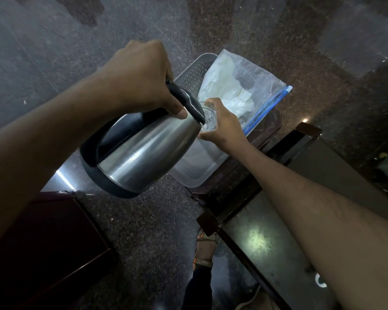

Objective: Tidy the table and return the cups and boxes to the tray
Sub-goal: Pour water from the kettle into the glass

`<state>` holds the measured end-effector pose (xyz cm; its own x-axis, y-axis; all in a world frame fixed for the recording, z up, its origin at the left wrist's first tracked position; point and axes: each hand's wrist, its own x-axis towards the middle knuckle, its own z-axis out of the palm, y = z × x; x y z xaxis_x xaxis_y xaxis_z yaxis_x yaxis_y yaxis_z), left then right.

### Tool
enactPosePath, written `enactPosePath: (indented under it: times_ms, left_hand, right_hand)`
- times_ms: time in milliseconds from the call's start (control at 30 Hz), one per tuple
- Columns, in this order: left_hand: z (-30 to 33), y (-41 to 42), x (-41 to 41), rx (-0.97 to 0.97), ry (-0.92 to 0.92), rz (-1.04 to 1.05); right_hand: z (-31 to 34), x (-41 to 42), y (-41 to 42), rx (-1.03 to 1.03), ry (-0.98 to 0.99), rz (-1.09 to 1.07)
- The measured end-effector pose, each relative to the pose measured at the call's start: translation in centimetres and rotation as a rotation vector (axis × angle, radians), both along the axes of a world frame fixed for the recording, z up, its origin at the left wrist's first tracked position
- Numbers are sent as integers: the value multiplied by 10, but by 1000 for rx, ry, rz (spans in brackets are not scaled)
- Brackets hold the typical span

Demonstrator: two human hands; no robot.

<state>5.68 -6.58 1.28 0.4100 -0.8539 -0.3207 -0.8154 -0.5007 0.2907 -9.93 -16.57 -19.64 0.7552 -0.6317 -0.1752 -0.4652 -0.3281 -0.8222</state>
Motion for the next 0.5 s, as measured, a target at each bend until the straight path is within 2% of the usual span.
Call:
enactPosePath:
  times_ms: [333,500]
  left_hand:
    - [22,22,-4,-177,-6,-28]
    - [23,30,3,-353,89,105]
  right_hand:
    - [26,-12,-9,3,-42,-122]
    - [37,-10,-21,-10,-75,-208]
